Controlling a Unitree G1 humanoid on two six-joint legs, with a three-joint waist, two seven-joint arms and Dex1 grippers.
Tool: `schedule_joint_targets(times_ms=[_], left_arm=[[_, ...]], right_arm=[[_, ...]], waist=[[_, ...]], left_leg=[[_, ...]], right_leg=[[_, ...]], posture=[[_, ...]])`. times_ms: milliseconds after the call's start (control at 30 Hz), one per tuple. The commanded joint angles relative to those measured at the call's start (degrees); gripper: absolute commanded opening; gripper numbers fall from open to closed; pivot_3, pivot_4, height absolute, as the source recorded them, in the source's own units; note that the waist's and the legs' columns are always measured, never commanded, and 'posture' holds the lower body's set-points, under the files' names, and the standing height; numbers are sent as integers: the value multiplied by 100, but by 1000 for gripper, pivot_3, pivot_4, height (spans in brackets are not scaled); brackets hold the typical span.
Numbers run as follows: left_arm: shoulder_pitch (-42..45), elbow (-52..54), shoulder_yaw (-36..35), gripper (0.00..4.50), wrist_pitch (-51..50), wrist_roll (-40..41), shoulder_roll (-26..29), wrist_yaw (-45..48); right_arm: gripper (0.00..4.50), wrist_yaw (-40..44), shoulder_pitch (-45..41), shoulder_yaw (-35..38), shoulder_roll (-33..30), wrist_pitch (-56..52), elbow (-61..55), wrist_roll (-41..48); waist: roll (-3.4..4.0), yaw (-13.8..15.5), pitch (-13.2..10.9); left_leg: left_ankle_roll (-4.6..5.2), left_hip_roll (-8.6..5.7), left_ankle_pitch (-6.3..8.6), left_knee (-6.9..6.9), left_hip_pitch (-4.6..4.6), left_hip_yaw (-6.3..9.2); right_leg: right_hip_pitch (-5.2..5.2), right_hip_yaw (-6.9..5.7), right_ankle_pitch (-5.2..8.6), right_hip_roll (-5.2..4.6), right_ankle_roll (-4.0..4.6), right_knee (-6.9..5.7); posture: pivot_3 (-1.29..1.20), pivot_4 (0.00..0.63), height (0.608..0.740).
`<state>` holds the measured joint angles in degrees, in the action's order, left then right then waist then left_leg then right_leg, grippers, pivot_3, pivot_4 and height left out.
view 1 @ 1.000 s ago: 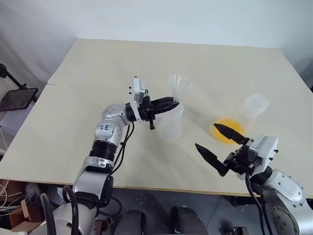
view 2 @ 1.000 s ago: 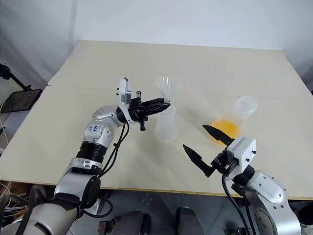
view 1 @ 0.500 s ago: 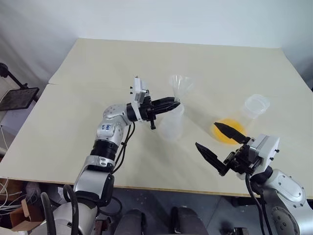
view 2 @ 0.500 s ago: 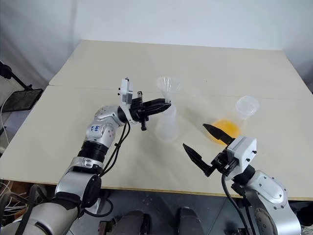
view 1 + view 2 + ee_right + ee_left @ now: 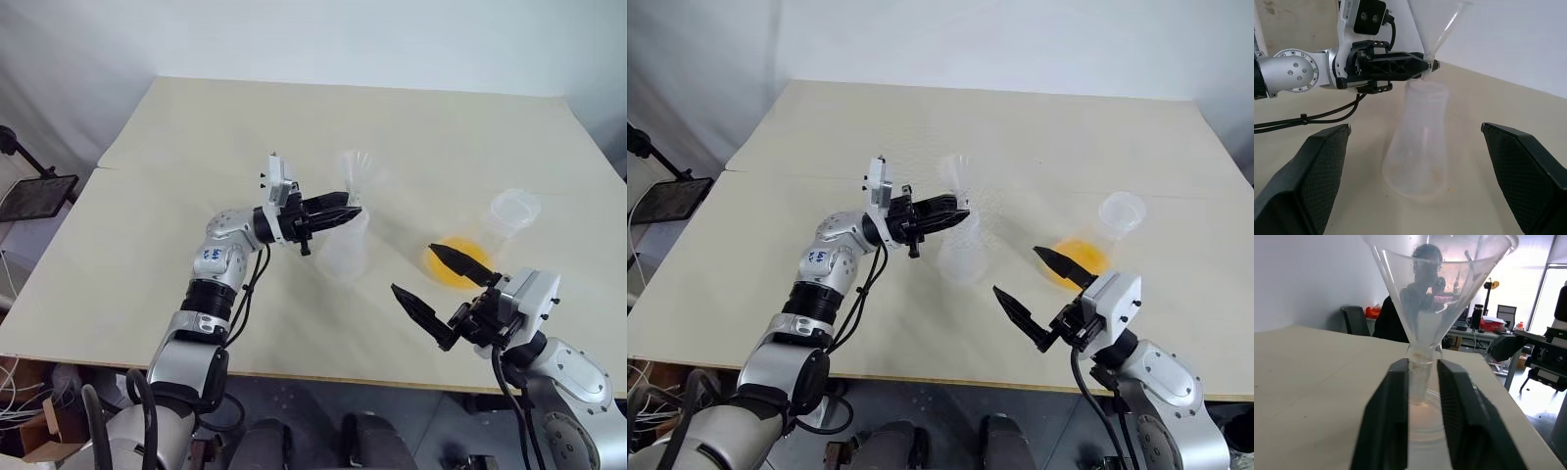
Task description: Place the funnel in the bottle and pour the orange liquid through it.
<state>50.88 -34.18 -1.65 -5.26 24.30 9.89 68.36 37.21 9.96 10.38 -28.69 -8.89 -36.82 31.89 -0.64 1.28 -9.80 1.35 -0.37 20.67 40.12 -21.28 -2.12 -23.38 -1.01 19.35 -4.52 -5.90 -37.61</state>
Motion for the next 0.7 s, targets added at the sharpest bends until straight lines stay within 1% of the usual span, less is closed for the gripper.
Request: schedule_joint_targets(times_ms=[33, 200, 433, 500, 667, 700], left_arm=[[12, 180, -7, 2306, -79, 48, -23, -4], [14, 197, -37, 3799, 27, 22, -33, -54], [39, 224, -36, 3799, 79, 18, 24, -13], [25, 290, -32, 3799, 71, 28, 163, 146], [4, 196, -39, 3799, -30, -6, 708, 547], [-1, 189, -64, 3966, 7, -9, 756, 512]], right_arm=[[4500, -5, -21, 54, 3, 93, -171, 30], [4500, 6, -31, 42, 8, 106, -152, 23], [4500, 19, -60, 11, 14, 120, -124, 1], [4500, 31, -65, 24, -6, 129, -121, -13], [4500, 61, 29, 272, -83, 112, -182, 97], [4500, 68, 62, 331, -94, 115, -190, 105]], waist=[[0, -1, 0], [0, -3, 0], [0, -3, 0], [0, -3, 0], [0, -38, 0], [0, -36, 0]], left_leg=[[0, 0, 0, 0, 0, 0], [0, 0, 0, -1, 0, 0], [0, 0, 0, -1, 0, 0], [0, 0, 0, -1, 0, 0], [0, 2, 0, -5, 0, 0], [-1, 2, 0, -5, 0, 1]], right_leg=[[0, 0, 0, 0, 0, 0], [0, 0, 0, 0, 0, 1], [0, 0, 0, 0, 0, 1], [0, 0, 0, 0, 0, 1], [-2, 0, 0, 3, 0, 2], [-2, -1, 0, 3, 0, 0]], posture=[[0, 150, 740], [0, 150, 740], [0, 150, 740], [0, 150, 740], [0, 150, 740], [0, 150, 740]])
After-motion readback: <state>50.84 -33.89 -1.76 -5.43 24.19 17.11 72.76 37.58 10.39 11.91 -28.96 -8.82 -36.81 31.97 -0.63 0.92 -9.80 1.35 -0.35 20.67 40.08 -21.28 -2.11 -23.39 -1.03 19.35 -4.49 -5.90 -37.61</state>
